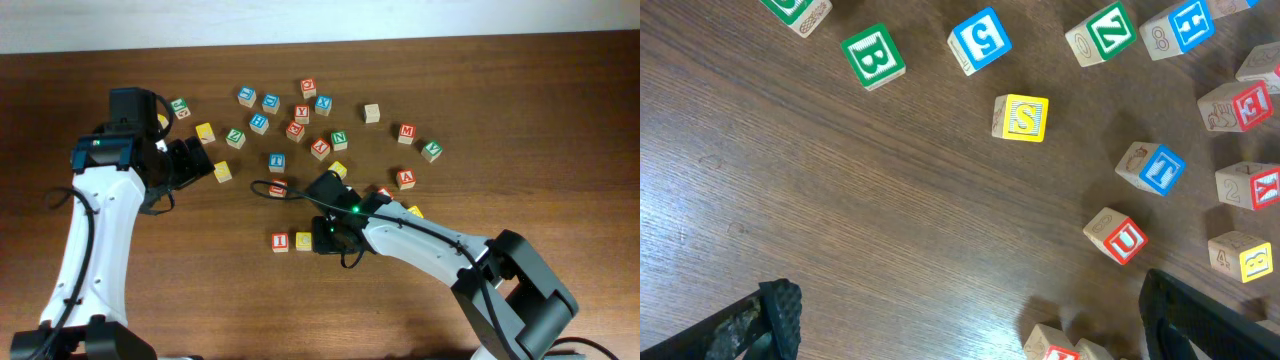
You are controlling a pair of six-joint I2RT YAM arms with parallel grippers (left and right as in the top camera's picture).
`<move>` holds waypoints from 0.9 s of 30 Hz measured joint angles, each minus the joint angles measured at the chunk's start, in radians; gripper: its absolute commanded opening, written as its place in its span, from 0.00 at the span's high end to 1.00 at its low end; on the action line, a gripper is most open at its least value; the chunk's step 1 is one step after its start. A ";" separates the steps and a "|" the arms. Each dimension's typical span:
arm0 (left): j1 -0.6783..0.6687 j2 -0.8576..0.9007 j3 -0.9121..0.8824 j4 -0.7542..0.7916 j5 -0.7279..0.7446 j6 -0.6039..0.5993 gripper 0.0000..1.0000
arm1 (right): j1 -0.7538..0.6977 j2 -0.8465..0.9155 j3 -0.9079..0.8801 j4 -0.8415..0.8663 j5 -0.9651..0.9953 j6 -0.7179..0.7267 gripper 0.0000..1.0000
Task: Spell out ICRA
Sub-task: 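Set the R block right of the C block and release, then lift the right gripper away to the back right corner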
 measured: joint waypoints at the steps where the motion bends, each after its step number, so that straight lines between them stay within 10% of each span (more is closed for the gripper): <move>1: 0.000 0.000 0.000 0.000 0.000 0.000 0.01 | 0.000 0.000 0.000 0.000 0.000 0.001 0.67; 11: 0.000 0.000 0.000 0.000 0.000 0.000 0.01 | 0.000 0.000 0.027 -0.022 -0.002 -0.023 0.61; 22: 0.000 0.000 0.000 -0.001 0.000 0.000 0.01 | -0.111 0.005 0.330 -0.413 0.108 -0.086 0.60; 24: 0.000 0.000 0.000 -0.003 0.000 0.000 0.01 | -0.185 -0.005 0.421 -0.525 0.115 -0.102 0.48; 26: 0.000 0.000 0.000 0.000 0.000 0.000 0.01 | -0.282 -0.027 0.511 -0.628 0.122 -0.141 0.01; 27: 0.000 0.000 0.000 0.000 0.000 0.000 0.01 | -0.343 -0.040 0.557 -0.674 0.125 -0.157 0.02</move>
